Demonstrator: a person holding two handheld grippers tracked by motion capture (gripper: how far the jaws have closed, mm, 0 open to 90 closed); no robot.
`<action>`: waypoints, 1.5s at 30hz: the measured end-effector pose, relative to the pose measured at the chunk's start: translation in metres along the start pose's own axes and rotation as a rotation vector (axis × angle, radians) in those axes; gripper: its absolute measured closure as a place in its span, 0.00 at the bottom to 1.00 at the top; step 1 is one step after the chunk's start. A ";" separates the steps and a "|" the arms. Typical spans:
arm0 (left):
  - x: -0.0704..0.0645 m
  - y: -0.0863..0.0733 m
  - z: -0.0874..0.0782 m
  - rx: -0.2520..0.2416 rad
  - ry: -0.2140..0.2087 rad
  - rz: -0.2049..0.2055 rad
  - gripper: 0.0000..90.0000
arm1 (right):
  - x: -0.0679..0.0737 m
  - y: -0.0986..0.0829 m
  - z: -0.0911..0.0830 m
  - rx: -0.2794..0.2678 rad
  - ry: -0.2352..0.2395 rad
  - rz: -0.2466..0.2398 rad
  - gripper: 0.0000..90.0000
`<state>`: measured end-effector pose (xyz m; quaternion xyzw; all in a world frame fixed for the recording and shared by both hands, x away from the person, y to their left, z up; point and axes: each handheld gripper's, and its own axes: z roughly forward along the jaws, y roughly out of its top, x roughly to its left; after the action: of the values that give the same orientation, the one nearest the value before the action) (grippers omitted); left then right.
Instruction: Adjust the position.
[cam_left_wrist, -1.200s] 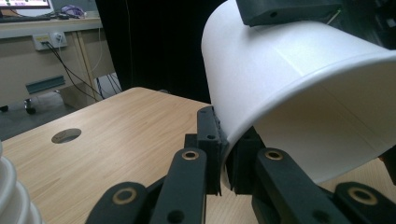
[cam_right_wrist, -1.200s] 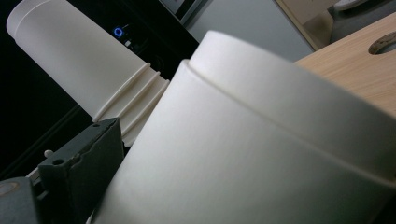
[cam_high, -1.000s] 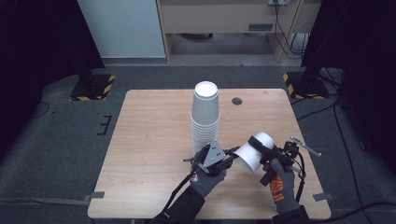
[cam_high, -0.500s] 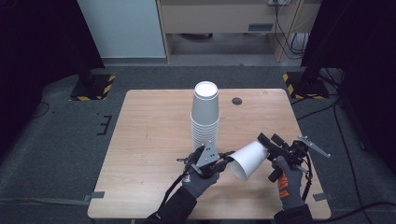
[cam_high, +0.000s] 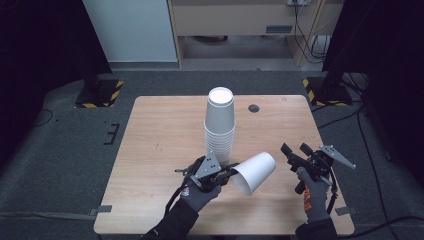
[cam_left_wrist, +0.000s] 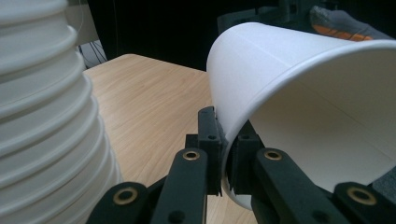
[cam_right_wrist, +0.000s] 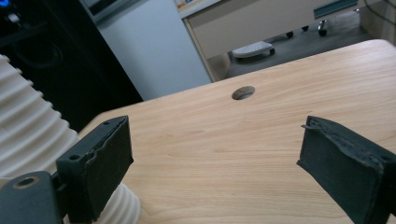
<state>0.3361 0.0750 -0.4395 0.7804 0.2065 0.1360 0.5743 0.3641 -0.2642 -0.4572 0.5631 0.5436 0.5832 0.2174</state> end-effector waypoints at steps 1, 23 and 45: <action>0.001 -0.001 -0.003 -0.004 -0.005 -0.012 0.95 | 0.000 0.000 0.000 0.004 -0.006 -0.013 0.11; 0.023 -0.033 -0.060 0.055 -0.008 -0.088 0.95 | -0.017 -0.020 0.013 0.149 -0.166 -0.256 0.10; 0.053 -0.057 -0.111 0.174 0.021 -0.170 0.95 | -0.019 -0.035 0.021 0.262 -0.186 -0.323 0.11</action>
<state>0.3234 0.2080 -0.4615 0.8054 0.2891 0.0765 0.5117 0.3759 -0.2616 -0.5008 0.5437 0.6754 0.4108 0.2819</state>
